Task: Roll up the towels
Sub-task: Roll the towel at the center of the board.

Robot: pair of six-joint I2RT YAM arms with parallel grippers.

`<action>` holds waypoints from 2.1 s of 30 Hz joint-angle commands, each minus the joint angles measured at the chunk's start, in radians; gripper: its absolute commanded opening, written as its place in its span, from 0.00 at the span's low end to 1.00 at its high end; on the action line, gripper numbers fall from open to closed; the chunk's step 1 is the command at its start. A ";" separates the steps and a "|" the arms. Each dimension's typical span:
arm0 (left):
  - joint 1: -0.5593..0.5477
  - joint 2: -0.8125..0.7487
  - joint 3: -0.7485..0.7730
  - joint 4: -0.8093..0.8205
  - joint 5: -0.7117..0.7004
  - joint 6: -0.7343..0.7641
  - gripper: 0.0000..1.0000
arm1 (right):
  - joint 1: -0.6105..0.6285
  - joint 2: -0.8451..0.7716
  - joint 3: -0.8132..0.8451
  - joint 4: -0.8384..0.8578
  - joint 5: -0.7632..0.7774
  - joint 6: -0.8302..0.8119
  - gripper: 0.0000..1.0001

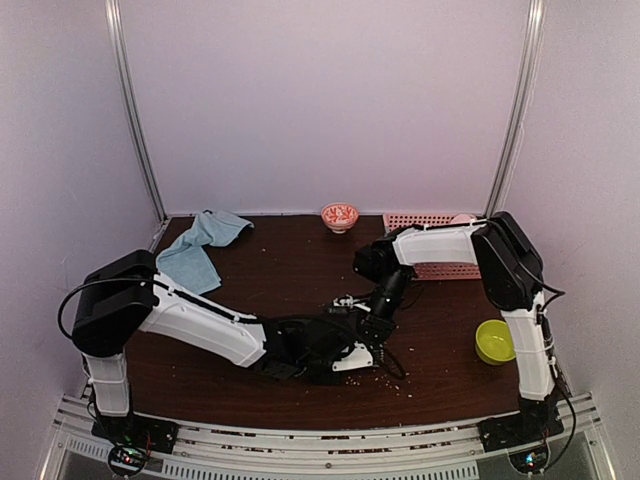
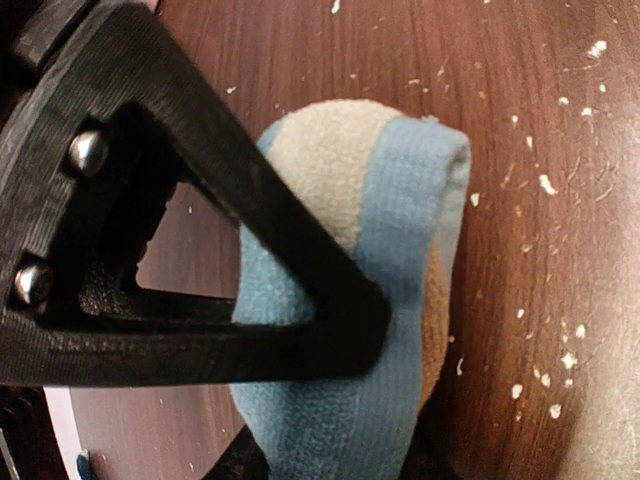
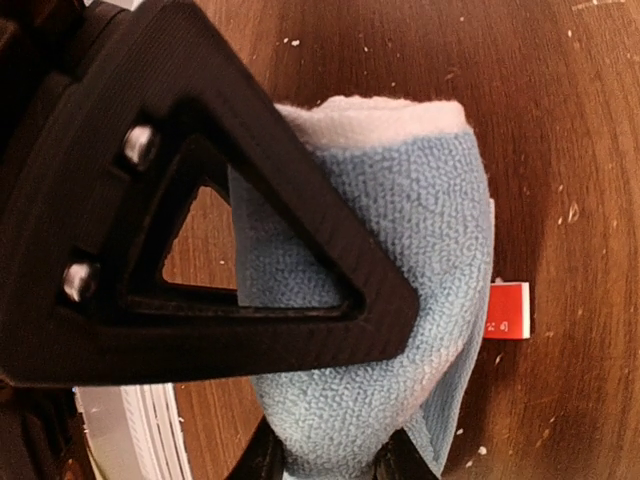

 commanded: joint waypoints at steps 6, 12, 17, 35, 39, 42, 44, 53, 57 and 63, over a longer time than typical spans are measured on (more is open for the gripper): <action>0.011 0.084 0.054 -0.129 0.058 -0.020 0.16 | -0.083 -0.063 0.003 -0.167 -0.019 -0.076 0.41; 0.044 0.067 0.101 -0.230 0.182 -0.100 0.10 | -0.206 -0.306 0.066 -0.166 -0.014 -0.004 0.66; 0.119 0.062 0.187 -0.333 0.389 -0.185 0.09 | -0.290 -0.530 0.118 -0.094 -0.035 0.127 0.64; 0.388 0.275 0.495 -0.587 0.910 -0.335 0.02 | 0.216 -0.832 -0.308 0.233 0.571 0.038 0.52; 0.396 0.277 0.487 -0.573 0.923 -0.341 0.02 | 0.306 -0.766 -0.442 0.435 0.824 0.078 0.55; 0.396 0.278 0.484 -0.574 0.934 -0.340 0.01 | 0.326 -0.713 -0.511 0.571 0.907 0.066 0.59; 0.396 0.279 0.482 -0.578 0.936 -0.338 0.01 | 0.337 -0.690 -0.547 0.646 0.944 0.054 0.60; 0.400 0.282 0.481 -0.587 0.947 -0.329 0.01 | 0.350 -0.579 -0.605 0.879 1.032 -0.014 0.66; 0.400 0.283 0.483 -0.587 0.958 -0.324 0.01 | 0.350 -0.527 -0.602 0.911 1.044 -0.037 0.66; 0.400 0.270 0.477 -0.587 0.968 -0.303 0.01 | 0.348 -0.451 -0.612 0.940 1.056 -0.075 0.67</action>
